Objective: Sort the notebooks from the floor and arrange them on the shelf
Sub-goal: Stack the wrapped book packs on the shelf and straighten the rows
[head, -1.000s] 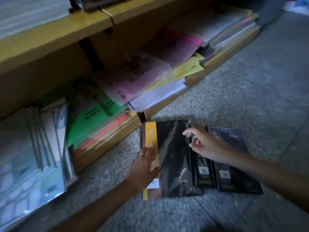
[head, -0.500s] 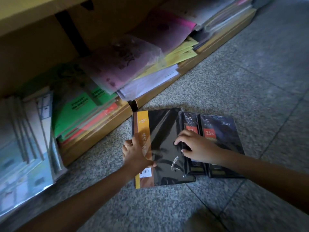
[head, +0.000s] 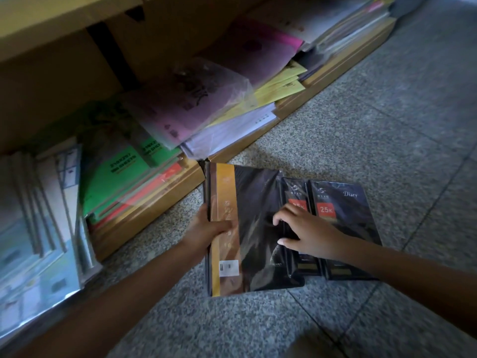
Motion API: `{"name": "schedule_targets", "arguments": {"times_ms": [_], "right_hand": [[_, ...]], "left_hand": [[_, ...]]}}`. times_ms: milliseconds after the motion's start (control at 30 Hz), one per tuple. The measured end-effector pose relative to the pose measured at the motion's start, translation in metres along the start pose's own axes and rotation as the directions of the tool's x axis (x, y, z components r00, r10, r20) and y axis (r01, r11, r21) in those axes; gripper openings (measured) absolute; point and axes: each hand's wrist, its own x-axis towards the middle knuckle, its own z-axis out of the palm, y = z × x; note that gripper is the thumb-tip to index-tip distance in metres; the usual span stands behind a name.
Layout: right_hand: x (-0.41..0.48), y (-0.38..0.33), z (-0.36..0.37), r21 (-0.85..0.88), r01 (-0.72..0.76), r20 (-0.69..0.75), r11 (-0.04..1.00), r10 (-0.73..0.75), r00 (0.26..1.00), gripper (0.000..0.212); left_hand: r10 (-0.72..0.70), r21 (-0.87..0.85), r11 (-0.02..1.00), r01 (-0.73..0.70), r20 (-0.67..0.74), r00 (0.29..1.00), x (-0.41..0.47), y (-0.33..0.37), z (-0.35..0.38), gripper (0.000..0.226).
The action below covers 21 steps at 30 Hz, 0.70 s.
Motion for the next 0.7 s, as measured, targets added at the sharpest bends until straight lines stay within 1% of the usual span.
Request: {"name": "schedule_targets", "arguments": {"times_ms": [67, 100, 167, 267, 333, 400, 467, 533, 600, 667, 700], "right_hand": [[-0.003, 0.001, 0.000, -0.033, -0.008, -0.021, 0.999, 0.007, 1.000, 0.030], [-0.004, 0.000, -0.001, -0.062, -0.006, -0.032, 0.998, 0.004, 0.999, 0.027], [-0.005, -0.001, -0.004, -0.130, -0.005, -0.030, 0.992, 0.002, 1.000, 0.018], [-0.008, 0.001, -0.006, -0.217, -0.031, -0.017, 0.976, 0.028, 0.999, 0.011], [-0.010, 0.007, -0.005, -0.190, -0.085, -0.009, 0.978, 0.085, 0.996, 0.011], [-0.012, 0.015, -0.005, -0.112, -0.155, 0.031, 0.982, 0.159, 0.987, 0.014], [-0.015, 0.024, -0.006, -0.035, -0.189, 0.093, 0.981, 0.192, 0.977, 0.018], [-0.017, 0.028, -0.012, 0.136, -0.248, 0.151, 0.959, 0.227, 0.962, 0.023], [-0.016, 0.023, -0.022, 0.367, -0.319, 0.183, 0.874, 0.269, 0.946, 0.023], [-0.013, 0.015, -0.037, 0.565, -0.341, 0.197, 0.751, 0.278, 0.940, 0.023], [-0.011, 0.010, -0.046, 0.641, -0.348, 0.226, 0.684, 0.265, 0.937, 0.031]], "left_hand": [[0.024, -0.082, 0.996, -0.021, 0.035, 0.999, -0.003, 0.000, 0.005, 0.049], [0.036, -0.094, 0.995, -0.029, 0.068, 0.997, -0.005, -0.001, 0.007, 0.048], [0.058, -0.066, 0.997, -0.050, 0.120, 0.991, -0.007, -0.003, 0.011, 0.058], [0.114, -0.040, 0.993, -0.110, 0.113, 0.987, -0.013, 0.002, 0.018, 0.053], [0.155, -0.051, 0.987, -0.150, 0.107, 0.982, -0.017, 0.010, 0.021, 0.050], [0.207, -0.036, 0.978, -0.204, 0.109, 0.972, -0.022, 0.021, 0.019, 0.047], [0.265, -0.027, 0.964, -0.264, 0.094, 0.960, -0.029, 0.036, 0.014, 0.043], [0.330, -0.004, 0.944, -0.331, 0.089, 0.940, -0.037, 0.049, 0.007, 0.042], [0.390, 0.030, 0.919, -0.394, 0.095, 0.916, -0.046, 0.062, 0.000, 0.042], [0.438, 0.029, 0.896, -0.442, 0.095, 0.894, -0.055, 0.075, -0.005, 0.041], [0.455, 0.009, 0.889, -0.458, 0.097, 0.885, -0.061, 0.083, -0.005, 0.039]]}}
